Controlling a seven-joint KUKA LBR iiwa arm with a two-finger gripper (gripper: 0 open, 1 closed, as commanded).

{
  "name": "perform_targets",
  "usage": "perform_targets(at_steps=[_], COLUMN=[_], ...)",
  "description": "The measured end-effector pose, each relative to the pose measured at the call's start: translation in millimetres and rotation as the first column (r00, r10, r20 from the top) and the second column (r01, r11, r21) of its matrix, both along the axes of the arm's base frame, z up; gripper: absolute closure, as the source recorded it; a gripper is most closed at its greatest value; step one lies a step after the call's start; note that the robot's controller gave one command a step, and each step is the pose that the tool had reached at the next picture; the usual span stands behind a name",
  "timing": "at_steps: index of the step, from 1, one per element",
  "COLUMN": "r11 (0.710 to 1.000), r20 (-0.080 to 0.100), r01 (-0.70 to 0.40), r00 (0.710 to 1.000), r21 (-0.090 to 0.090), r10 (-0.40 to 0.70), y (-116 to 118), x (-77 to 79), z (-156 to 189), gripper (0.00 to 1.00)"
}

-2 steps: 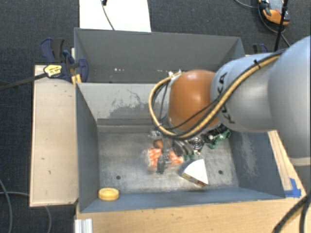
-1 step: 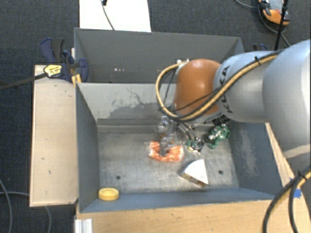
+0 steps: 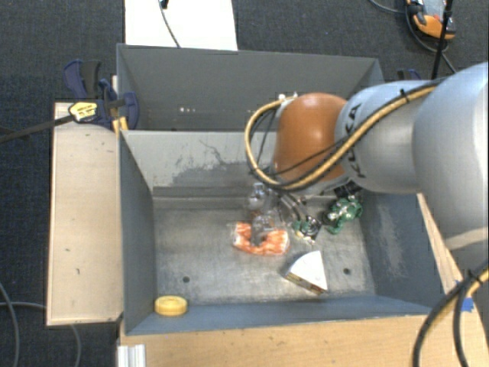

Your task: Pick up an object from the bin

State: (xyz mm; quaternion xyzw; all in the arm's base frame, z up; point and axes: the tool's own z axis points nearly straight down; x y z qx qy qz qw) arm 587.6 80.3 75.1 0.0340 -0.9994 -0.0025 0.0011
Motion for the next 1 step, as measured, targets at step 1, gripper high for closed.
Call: perform_targets(at_steps=[1], r11=[1.0], r20=[-0.001], r01=[-0.001], r00=[1.0], r21=[-0.004], r10=[0.001], y=[-5.1], x=[-5.3], z=[44.1], gripper=[1.0])
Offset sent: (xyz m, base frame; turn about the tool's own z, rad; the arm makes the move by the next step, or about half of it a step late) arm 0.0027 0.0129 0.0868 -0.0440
